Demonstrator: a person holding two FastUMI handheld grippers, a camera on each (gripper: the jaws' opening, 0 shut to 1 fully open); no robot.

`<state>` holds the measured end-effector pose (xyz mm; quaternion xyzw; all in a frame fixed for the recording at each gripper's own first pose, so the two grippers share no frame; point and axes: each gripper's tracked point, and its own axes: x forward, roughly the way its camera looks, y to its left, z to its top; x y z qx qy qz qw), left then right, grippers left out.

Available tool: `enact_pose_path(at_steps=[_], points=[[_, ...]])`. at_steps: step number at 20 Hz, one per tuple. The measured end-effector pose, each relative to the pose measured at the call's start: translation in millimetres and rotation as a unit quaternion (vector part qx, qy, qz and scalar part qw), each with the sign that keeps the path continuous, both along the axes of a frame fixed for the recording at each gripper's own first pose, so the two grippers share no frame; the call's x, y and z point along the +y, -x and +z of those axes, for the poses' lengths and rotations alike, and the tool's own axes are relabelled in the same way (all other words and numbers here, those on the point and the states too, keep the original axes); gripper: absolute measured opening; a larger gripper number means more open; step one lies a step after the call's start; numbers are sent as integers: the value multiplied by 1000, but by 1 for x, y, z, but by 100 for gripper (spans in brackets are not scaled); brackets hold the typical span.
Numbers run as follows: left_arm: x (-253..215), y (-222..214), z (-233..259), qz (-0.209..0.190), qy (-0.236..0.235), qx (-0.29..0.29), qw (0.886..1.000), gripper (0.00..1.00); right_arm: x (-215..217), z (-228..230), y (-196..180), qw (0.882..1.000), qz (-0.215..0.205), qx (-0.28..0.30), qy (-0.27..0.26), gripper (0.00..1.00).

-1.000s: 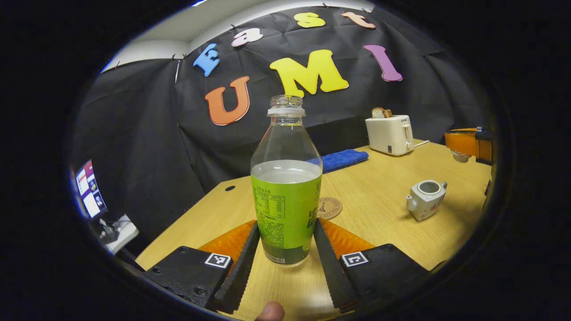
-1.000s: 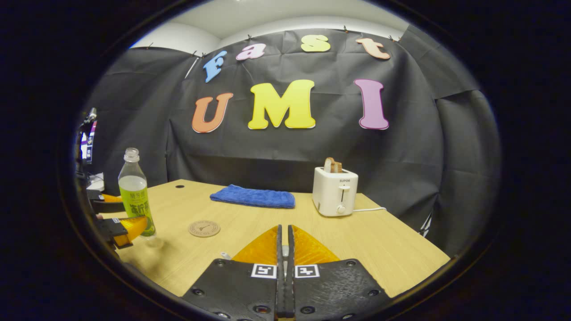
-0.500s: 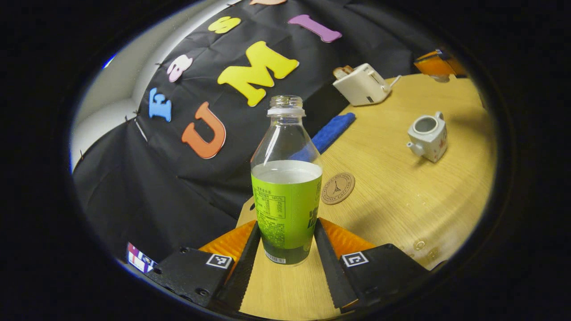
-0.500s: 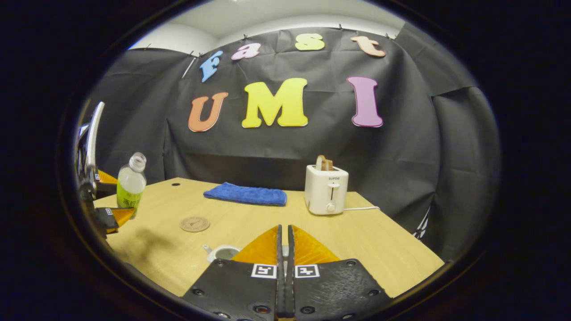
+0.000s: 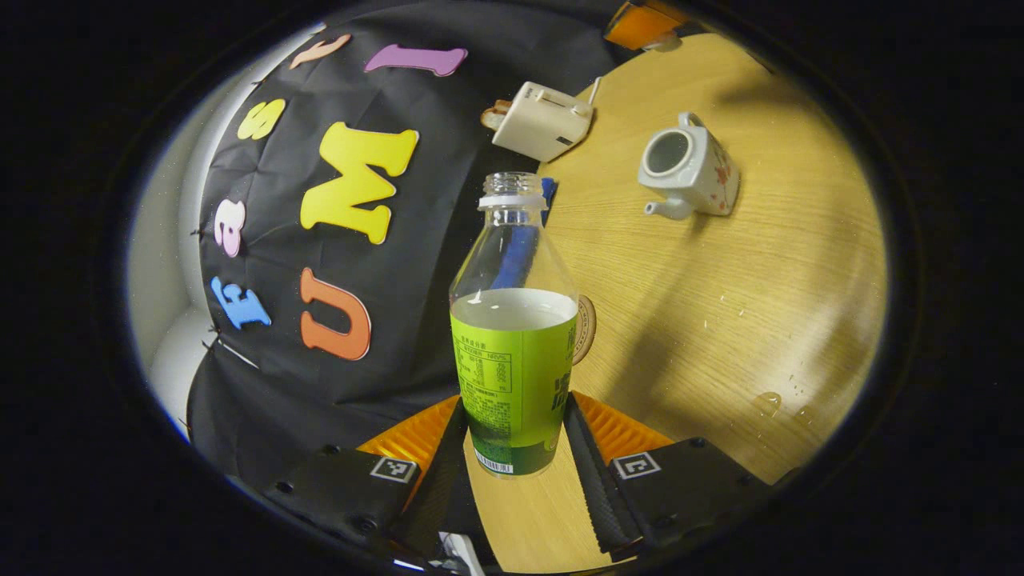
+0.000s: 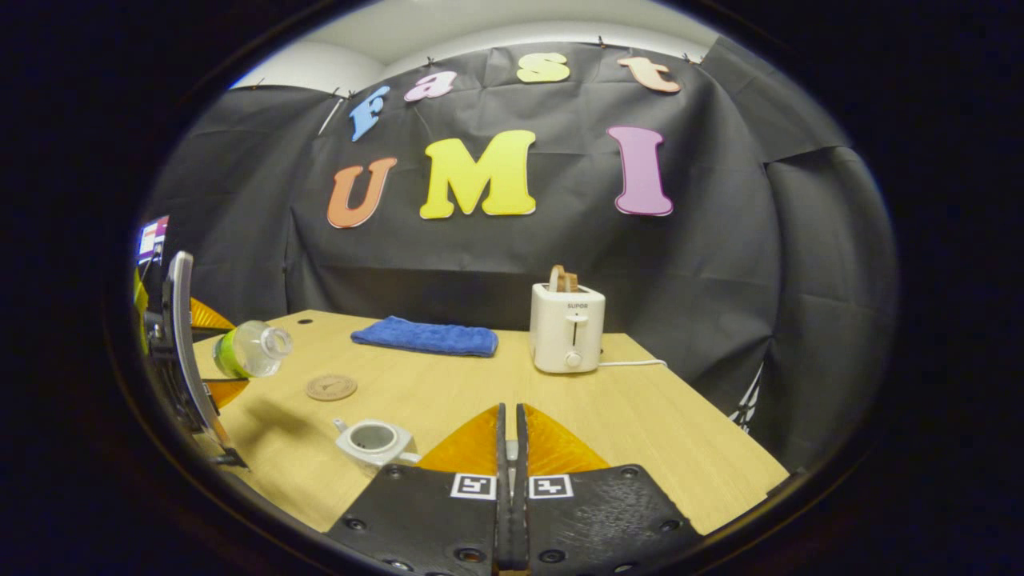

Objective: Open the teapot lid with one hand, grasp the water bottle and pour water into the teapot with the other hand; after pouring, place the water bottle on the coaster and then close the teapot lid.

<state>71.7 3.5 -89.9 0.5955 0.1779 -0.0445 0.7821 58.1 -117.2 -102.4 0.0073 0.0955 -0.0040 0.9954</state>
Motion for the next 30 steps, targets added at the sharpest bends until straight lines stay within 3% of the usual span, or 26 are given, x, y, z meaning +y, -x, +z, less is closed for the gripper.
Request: enact_pose_path(at_steps=[6,15,30], points=[[-17,4,-2,-29,-80,26,996,74,-6,-9,2,1000,5,9,-7,0],[-52,13,-10,-54,-139,42,988,74,-13,-20,-1,1000,14,19,-15,0],[-59,-5,17,-79,-264,21,961,74,-18,-29,3,999,17,24,-21,0]])
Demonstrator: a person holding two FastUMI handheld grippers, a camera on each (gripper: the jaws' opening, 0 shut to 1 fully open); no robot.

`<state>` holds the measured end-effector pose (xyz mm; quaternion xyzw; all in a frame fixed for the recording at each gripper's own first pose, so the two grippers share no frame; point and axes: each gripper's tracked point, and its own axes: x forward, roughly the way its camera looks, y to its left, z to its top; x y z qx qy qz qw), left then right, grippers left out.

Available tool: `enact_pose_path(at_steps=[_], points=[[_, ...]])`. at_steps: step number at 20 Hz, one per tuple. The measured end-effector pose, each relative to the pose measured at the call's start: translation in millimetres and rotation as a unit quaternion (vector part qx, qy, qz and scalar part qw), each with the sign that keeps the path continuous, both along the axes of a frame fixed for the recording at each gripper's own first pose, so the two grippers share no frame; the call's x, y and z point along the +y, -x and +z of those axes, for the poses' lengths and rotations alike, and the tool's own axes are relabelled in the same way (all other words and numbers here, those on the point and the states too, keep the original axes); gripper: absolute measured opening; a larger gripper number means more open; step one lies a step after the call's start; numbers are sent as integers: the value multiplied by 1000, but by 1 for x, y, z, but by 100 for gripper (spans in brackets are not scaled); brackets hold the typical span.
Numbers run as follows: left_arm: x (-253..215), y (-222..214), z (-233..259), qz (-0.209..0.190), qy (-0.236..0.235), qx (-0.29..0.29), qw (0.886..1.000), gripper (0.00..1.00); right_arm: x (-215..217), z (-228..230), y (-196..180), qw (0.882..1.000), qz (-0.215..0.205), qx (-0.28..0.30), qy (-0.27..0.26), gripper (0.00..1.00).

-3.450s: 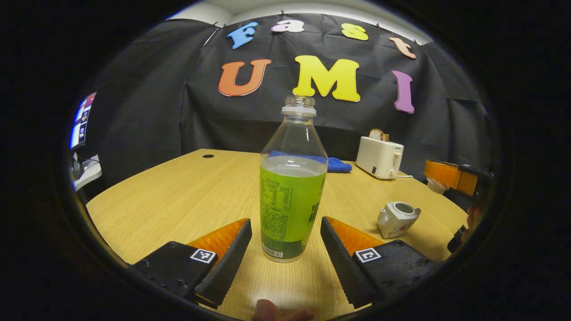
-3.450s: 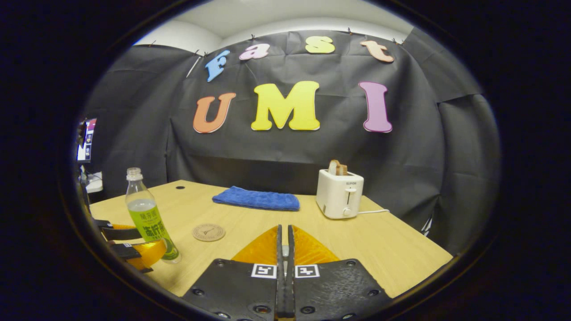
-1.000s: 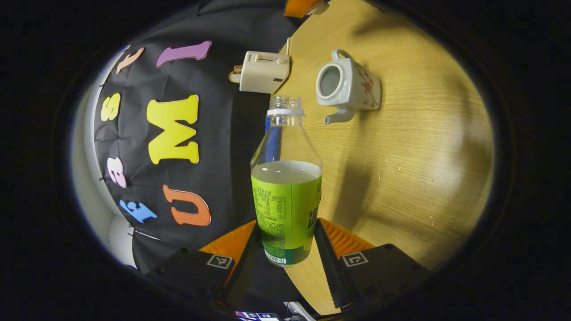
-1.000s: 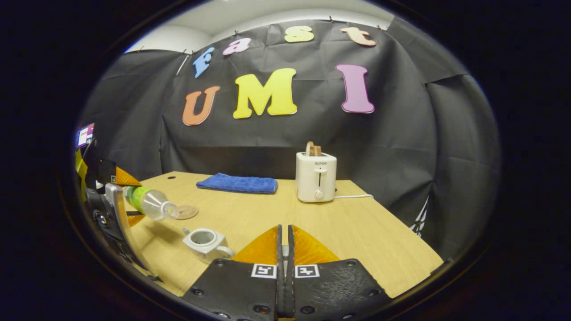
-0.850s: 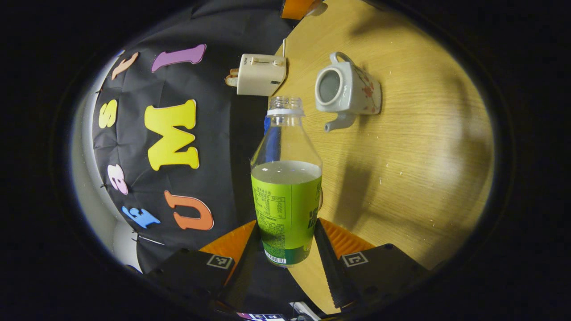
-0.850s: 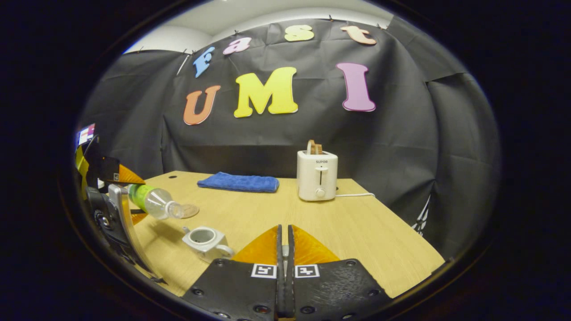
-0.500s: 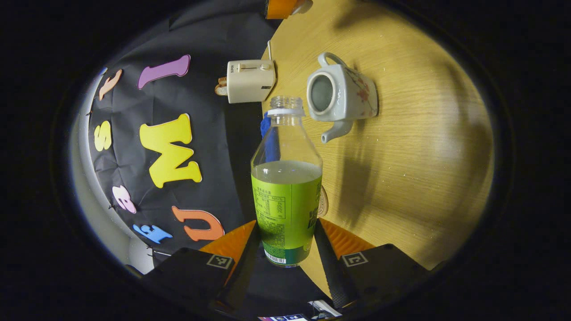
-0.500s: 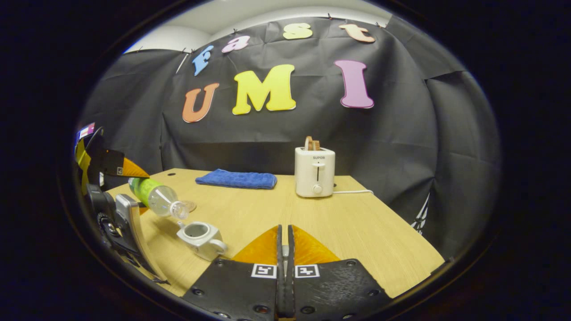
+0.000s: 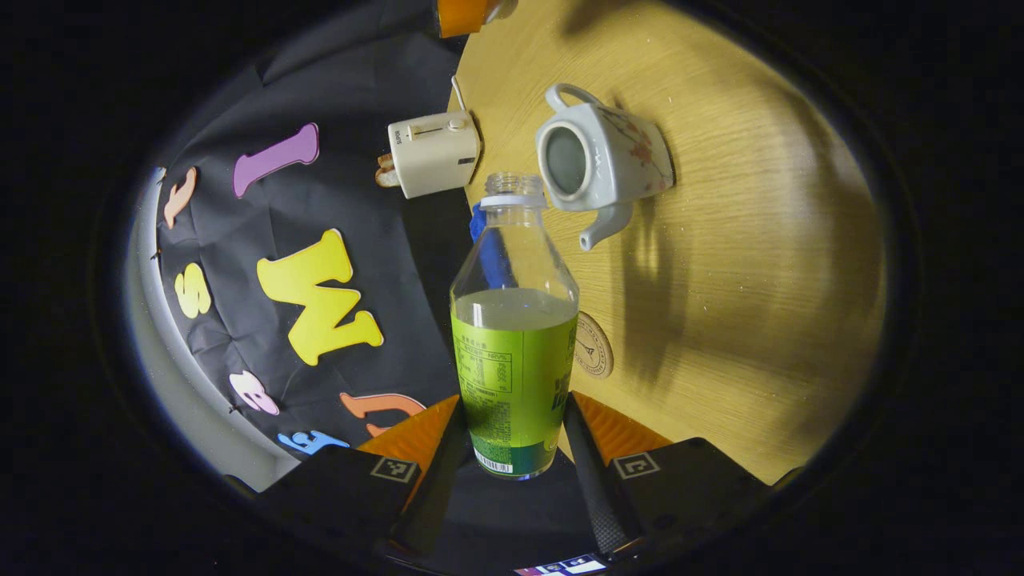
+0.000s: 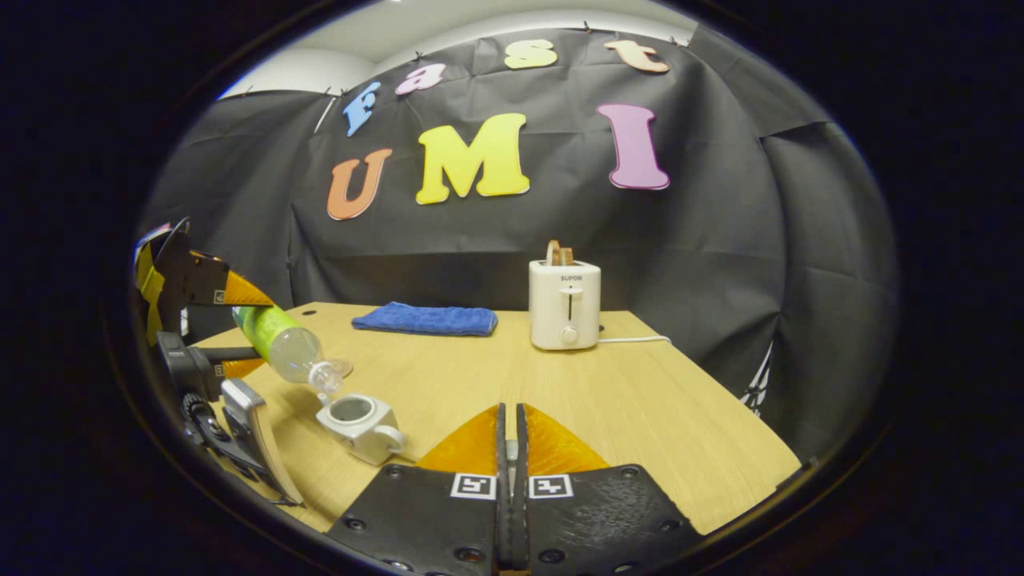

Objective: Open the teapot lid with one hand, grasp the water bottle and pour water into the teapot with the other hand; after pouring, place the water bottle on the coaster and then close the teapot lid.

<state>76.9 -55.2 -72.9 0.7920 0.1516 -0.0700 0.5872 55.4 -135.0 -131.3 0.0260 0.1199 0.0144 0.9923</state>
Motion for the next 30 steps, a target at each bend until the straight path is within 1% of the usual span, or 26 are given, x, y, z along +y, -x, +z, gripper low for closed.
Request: enact_pose_path(at_steps=[13,30], points=[[-4,-11,16,-24,-65,-24,997,74,1,1,-1,1000,3,-2,-2,0],[-4,-11,34,-40,-127,-49,990,73,-4,-2,1,1000,1,0,-10,0]])
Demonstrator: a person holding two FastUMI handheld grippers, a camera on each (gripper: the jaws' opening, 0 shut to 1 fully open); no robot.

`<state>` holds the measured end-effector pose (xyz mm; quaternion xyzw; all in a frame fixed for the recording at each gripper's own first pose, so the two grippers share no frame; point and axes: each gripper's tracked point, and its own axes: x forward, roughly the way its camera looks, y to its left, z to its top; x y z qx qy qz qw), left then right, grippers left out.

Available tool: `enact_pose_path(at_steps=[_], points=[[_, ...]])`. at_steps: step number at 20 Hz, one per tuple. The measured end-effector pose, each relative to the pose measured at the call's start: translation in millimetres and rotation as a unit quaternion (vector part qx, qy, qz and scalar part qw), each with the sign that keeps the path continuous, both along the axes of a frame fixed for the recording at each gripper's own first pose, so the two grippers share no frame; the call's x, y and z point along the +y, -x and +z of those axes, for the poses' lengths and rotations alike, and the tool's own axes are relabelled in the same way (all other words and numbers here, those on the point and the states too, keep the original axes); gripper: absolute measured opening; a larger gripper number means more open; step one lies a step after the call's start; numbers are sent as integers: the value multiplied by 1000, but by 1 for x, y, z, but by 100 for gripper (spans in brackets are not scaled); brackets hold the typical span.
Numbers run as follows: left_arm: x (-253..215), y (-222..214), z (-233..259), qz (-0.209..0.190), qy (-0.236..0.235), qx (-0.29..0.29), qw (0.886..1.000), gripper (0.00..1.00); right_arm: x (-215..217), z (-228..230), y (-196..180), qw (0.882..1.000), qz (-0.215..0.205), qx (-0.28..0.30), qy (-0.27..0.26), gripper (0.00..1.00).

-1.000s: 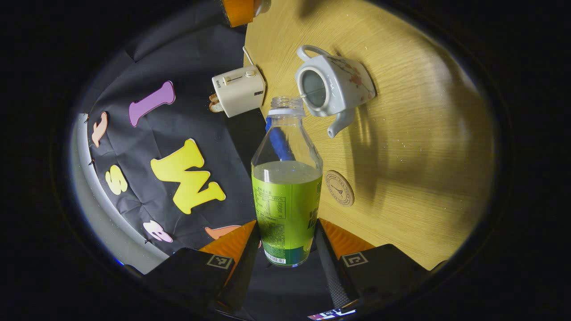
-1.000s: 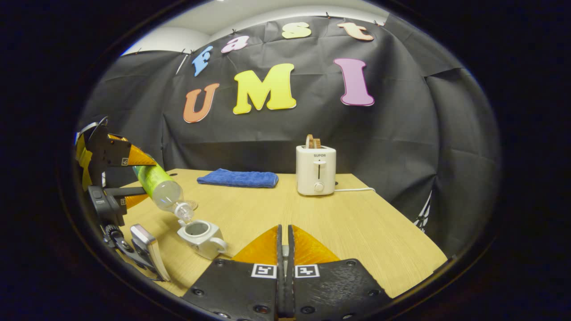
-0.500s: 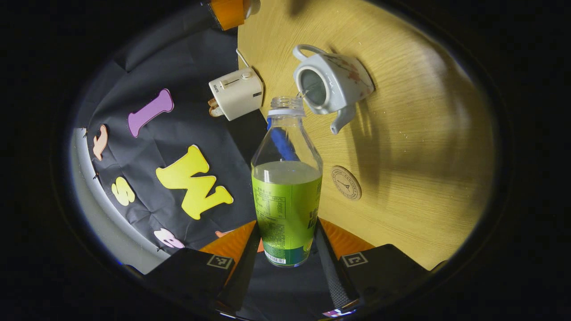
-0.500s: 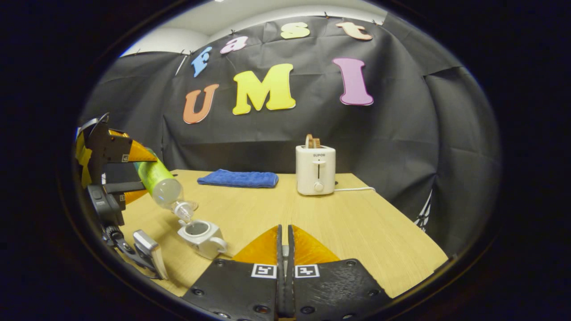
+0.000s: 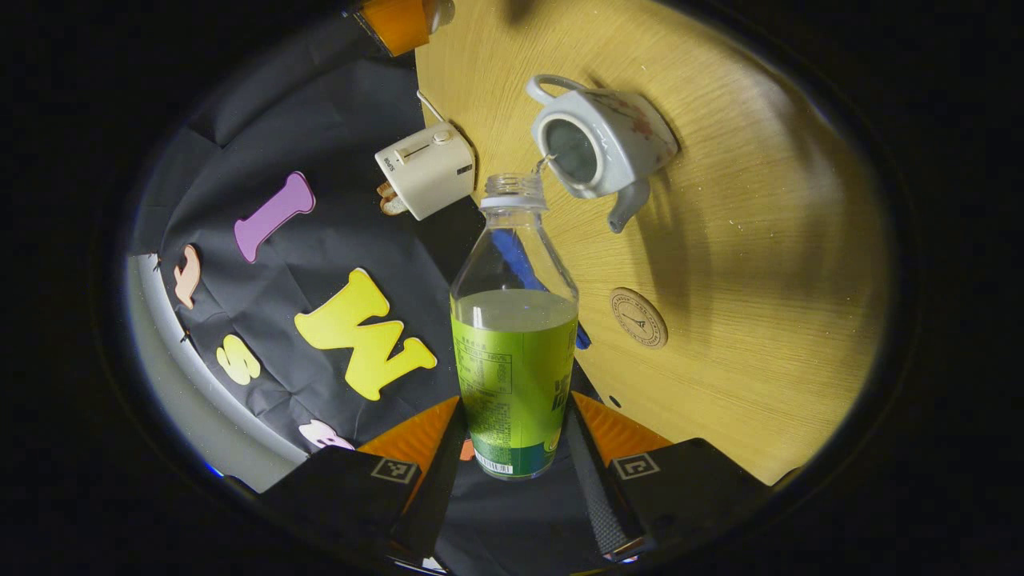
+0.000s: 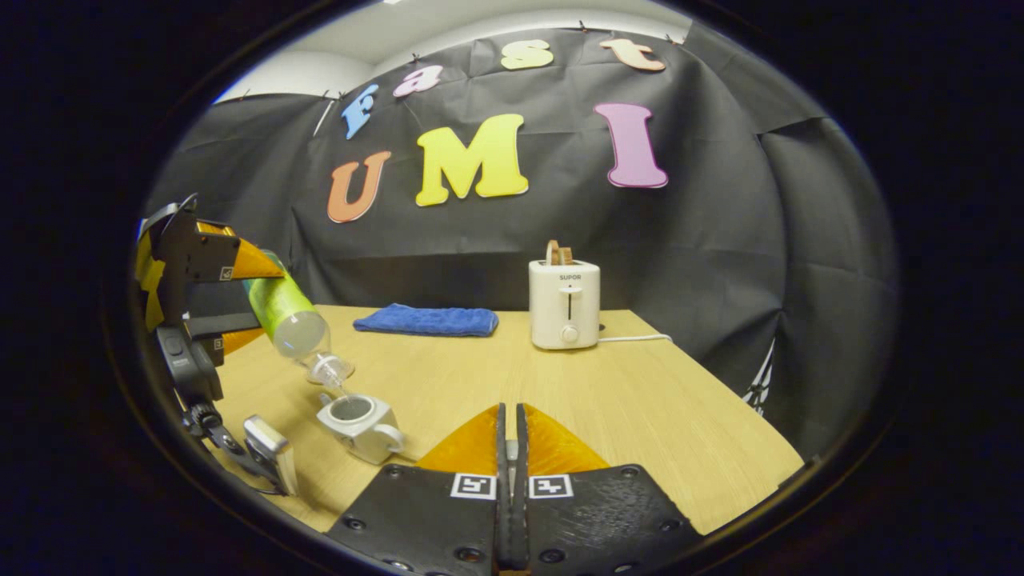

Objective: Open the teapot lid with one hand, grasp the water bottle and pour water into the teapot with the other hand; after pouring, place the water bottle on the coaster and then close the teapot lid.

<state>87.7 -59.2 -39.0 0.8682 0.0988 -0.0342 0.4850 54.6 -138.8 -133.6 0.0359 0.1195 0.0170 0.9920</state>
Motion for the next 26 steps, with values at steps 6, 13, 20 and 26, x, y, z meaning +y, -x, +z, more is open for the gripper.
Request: enact_pose_path(at_steps=[6,13,20,26], points=[[-9,-1,12,-18,-21,-22,999,73,0,-1,0,1000,1,1,-2,0],[-6,-3,14,-20,-25,-26,999,73,0,1,1,1000,0,-1,1,0],[-8,-2,15,-23,-27,-31,999,71,0,4,1,1000,0,-3,3,0],[-4,-4,6,-13,24,-18,999,73,-3,6,3,1000,-4,-4,-1,0]])
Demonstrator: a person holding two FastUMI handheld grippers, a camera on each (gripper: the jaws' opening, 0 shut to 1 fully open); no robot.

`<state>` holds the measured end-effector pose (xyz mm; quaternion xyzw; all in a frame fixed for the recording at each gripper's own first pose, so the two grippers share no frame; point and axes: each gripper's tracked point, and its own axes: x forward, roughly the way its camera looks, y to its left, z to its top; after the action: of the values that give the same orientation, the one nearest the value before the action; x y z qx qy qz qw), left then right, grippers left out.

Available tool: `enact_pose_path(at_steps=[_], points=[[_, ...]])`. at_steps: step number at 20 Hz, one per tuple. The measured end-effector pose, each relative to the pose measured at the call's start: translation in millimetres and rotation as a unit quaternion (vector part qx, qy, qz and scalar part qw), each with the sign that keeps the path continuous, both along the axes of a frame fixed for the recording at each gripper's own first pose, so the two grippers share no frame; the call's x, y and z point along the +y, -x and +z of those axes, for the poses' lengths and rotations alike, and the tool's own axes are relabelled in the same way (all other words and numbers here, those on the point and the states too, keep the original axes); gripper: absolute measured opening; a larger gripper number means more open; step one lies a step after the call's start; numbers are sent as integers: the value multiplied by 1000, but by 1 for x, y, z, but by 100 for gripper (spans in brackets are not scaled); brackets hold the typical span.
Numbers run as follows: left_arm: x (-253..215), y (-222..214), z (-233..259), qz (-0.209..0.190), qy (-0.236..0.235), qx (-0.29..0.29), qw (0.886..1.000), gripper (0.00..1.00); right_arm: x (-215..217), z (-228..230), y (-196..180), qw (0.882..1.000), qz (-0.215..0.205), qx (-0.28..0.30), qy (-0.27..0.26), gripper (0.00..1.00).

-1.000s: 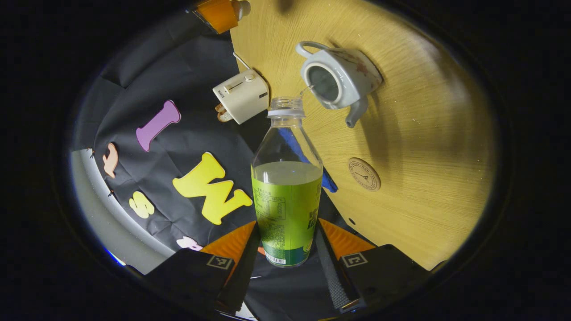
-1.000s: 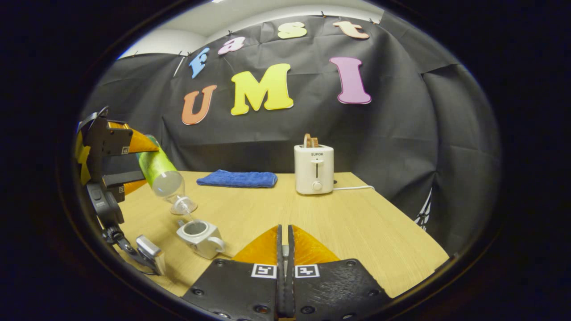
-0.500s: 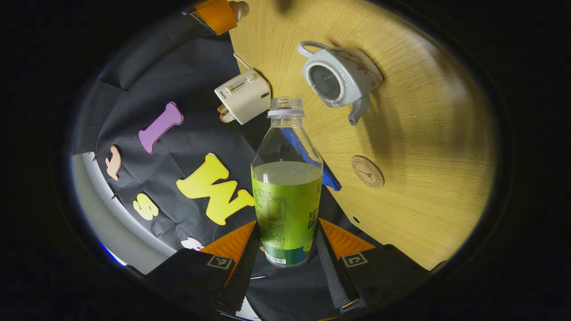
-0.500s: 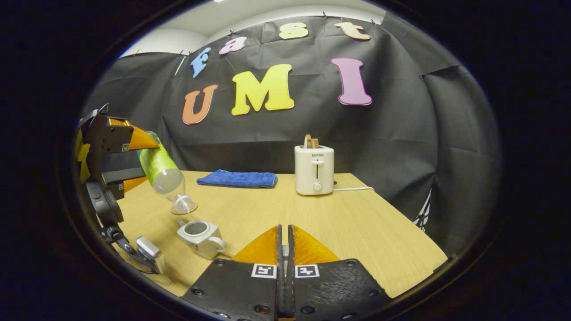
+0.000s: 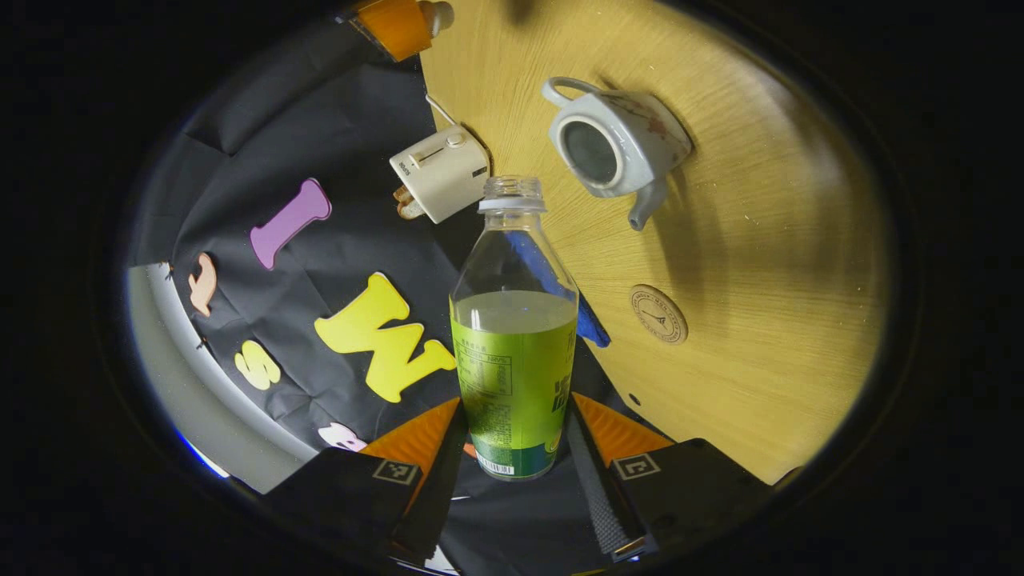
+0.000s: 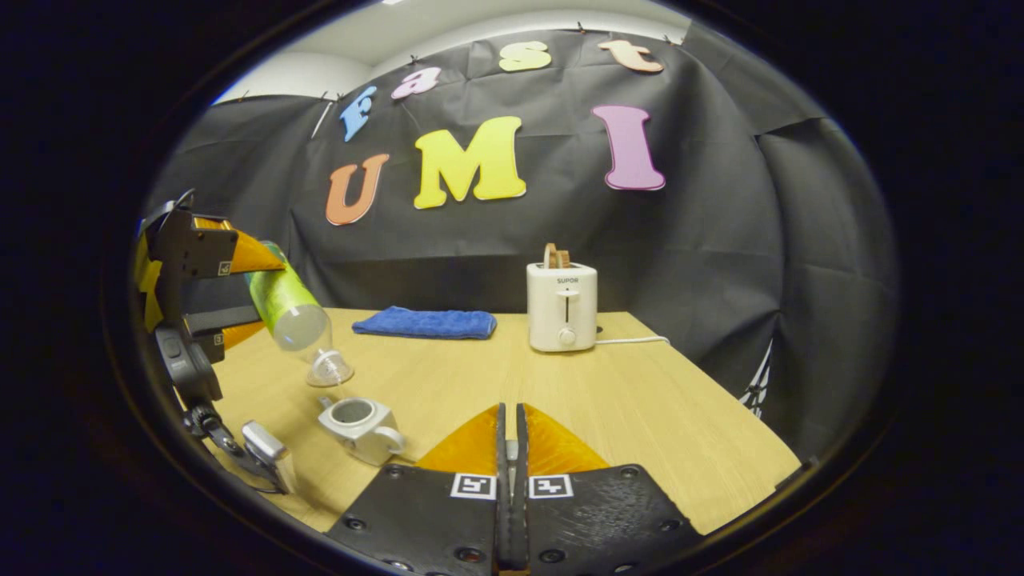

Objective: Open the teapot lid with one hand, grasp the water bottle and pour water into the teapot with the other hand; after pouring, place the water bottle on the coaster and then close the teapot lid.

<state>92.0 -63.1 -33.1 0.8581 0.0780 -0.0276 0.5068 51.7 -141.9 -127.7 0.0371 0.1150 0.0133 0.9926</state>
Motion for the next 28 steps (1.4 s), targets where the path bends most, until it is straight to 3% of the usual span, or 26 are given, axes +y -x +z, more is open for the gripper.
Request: enact_pose_path(at_steps=[6,7,9,11,13,15,18,22,25,27,28], points=[[12,11,-23,21,155,31,987,73,-12,11,6,1000,-19,-6,-5,0],[17,14,-28,29,197,41,979,73,-13,14,7,1000,-22,-9,-4,0],[26,21,-39,54,302,60,950,73,-13,21,10,1000,-24,-14,-6,0],[33,33,-40,67,395,59,914,73,-12,30,12,999,-26,-19,-7,0],[44,38,-31,77,483,44,871,73,-7,37,15,999,-26,-23,1,0],[56,46,-33,88,567,31,818,73,0,45,15,999,-24,-29,7,0],[69,46,-37,105,676,24,729,73,19,52,17,999,-12,-33,5,0],[74,27,-38,114,772,14,625,74,39,54,13,1000,1,-29,-4,0],[64,15,-25,86,830,10,552,74,45,58,11,1000,2,-31,0,0],[59,-14,-18,66,851,5,521,74,49,57,8,1000,3,-31,-2,0],[58,-28,-16,60,855,3,515,74,50,55,6,1000,3,-29,-3,0]])
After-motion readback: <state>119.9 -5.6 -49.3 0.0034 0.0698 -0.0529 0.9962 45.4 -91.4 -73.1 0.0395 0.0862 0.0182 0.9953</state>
